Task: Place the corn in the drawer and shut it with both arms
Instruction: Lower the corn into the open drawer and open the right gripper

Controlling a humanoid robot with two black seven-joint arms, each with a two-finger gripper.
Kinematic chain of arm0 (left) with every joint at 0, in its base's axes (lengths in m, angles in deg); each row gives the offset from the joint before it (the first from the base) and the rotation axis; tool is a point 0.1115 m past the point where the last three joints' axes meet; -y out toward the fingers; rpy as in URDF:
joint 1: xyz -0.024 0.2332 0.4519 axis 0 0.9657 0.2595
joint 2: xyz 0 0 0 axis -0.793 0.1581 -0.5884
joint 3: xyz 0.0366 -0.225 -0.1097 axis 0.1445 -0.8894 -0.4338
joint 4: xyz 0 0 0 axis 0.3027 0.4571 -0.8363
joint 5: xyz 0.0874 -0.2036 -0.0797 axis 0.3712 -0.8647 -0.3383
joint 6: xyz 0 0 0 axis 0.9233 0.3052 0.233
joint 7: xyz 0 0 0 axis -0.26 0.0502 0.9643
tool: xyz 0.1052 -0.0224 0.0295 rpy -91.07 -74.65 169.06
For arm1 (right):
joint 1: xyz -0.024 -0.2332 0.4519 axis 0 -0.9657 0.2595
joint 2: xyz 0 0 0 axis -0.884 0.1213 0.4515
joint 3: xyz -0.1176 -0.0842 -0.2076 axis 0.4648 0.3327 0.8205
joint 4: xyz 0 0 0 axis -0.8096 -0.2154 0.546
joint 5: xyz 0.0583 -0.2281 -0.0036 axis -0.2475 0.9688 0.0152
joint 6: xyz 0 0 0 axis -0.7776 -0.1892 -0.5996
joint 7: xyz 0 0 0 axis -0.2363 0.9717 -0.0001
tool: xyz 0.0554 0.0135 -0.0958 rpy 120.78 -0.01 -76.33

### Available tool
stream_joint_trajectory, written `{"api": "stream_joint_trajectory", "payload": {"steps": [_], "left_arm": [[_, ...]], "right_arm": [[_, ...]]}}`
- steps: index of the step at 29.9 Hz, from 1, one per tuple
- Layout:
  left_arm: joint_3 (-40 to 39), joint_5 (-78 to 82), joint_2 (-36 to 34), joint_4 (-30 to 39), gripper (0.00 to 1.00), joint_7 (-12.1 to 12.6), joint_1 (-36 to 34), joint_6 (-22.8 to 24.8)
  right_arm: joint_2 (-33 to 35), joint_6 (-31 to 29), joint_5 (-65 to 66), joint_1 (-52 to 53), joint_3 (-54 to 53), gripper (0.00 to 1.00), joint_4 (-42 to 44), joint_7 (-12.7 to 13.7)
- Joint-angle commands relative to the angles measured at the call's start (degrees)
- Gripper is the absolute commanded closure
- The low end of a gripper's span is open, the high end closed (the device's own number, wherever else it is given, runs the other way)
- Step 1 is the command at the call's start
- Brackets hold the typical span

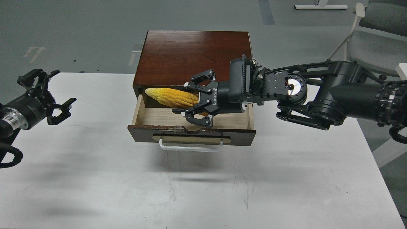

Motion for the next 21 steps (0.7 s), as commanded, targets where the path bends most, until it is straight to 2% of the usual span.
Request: {"api": "stream_joint_trajectory", "payload": {"steps": [1,3,11,14,17,18,20,21], "left_arm": [[-0.07,0.0,-0.03,0.08,0.02,0.01,0.19,0.07],[-0.07,0.0,-0.03,0.08,0.02,0.01,0.19,0.07],[0.02,0.0,-0.03,0.08,0.02,-0.7,0.19,0.07],[0.02,0.0,-0.03,0.08,0.02,-0.7,0.19,0.16],[0.02,0.0,-0.03,0.08,0.02,-0.7,0.19,0.07],[0.02,0.0,0.06,0.08,0.02,-0.7,0.19,0.07],[0.02,0.0,0.06,0.08,0.02,-0.7,0.19,0.07],[0.1,0.0,0.06,0.08,0.02,-0.7,0.19,0.07]], "right_arm": [[0.28,0.2,-0.19,-0.66,0.0,0.13,-0.19,0.01],[0.28,0.2,-0.28,-0.75,0.0,0.09,-0.28,0.01],[0.37,0.2,-1.33,-0.92,-1.31,0.07,-0.28,0.09],[0.28,-0.02,-6.59,-0.22,-5.0,0.07,-0.28,0.27],[0.2,-0.81,-16.51,-0.22,-10.18,0.07,-0.28,1.23],[0.28,-2.21,-24.03,-0.13,-12.98,0.07,-0.8,1.76],[0.55,-6.6,-37.85,-0.04,-18.0,0.07,-1.59,2.81],[1.51,-10.62,-47.99,-0.04,-21.23,0.07,-1.59,4.12]]}}
